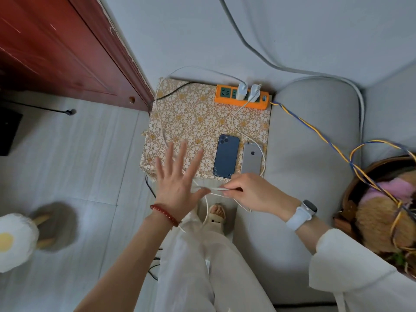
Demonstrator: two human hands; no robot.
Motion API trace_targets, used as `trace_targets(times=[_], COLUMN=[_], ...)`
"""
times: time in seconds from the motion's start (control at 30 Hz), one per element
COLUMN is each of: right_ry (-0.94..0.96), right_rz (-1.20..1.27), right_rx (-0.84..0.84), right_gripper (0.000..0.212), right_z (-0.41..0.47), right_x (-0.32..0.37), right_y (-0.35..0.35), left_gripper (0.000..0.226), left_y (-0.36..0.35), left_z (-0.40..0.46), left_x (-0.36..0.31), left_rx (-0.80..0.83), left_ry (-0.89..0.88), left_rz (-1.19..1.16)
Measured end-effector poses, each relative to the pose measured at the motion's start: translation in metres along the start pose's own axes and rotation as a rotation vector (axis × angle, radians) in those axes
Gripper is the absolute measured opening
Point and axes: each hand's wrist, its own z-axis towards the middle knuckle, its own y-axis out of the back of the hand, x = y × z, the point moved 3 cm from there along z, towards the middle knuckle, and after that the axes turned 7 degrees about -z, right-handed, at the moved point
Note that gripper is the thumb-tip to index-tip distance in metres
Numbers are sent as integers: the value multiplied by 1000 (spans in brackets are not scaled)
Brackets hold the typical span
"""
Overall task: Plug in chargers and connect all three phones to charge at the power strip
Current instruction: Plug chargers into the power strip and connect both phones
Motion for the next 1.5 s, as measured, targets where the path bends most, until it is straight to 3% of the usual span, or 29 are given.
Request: trace_targets(times=[0.07, 0.13, 0.2, 0.33, 0.43, 0.53, 0.6, 0.67, 0.73, 0.8, 0.87, 0.93, 1.03, 1.1, 1.2, 1.3, 1.4, 1.5], right_ry=[-16, -53, -150, -495, -762, -854, -841, -826, -776, -564, -305, -135, 18, 60, -107, -549, -731, -761], right_rz=[22, -44, -130, -182, -96, 189, 389, 417, 242, 31, -168, -344, -448, -427, -465, -186, 437, 1171], right_rx=[-94, -248, -445, -725, -699, -542, -598, -699, -735, -706, -572, -406, -375, -503, -647, -589, -330, -522], right_gripper=[24, 23, 21, 18, 24, 40, 43, 49, 50, 39, 29, 31, 34, 33, 26, 23, 18, 22], right_z=[0, -2, -5, -12, -20, -18, -14, -12, -12, -9, -5, -2, -2, -5, -7, -7, -1, 1], right_x=[1, -2, -14, -63, -104, -130, -132, -129, -117, -89, -55, -29, -7, -4, -18, -61, -81, -88], right_y=[7, 17, 30, 51, 53, 47, 49, 55, 60, 60, 47, 29, 19, 21, 29, 35, 16, 9], left_gripper=[44, 32, 31, 24, 21, 23, 29, 30, 36, 58, 81, 88, 77, 48, 25, 23, 17, 20], left_y=[-6, -10, -10, -2, 1, -5, -14, -24, -33, -40, -36, -29, -23, -23, -25, -21, -25, -31], left_z=[-3, -10, -15, -24, -30, -37, -42, -45, -45, -41, -28, -12, 6, 12, 6, -6, -14, -16], left_x=[-8, -8, 2, 27, 50, 59, 63, 65, 65, 56, 35, 10, -20, -29, -26, -19, -18, -16], left_rx=[107, 187, 33, -237, -318, -278, -197, -59, 135, 247, 185, 78, 31, 112, 115, 7, 74, 105], left_ry=[-131, -16, 140, 319, 412, 395, 406, 467, 513, 454, 338, 210, 36, -34, -4, 5, 21, -18], left_rz=[-16, -165, -318, -355, -337, -255, -218, -167, -118, -195, -368, -392, -184, -177, -238, -188, -156, -137])
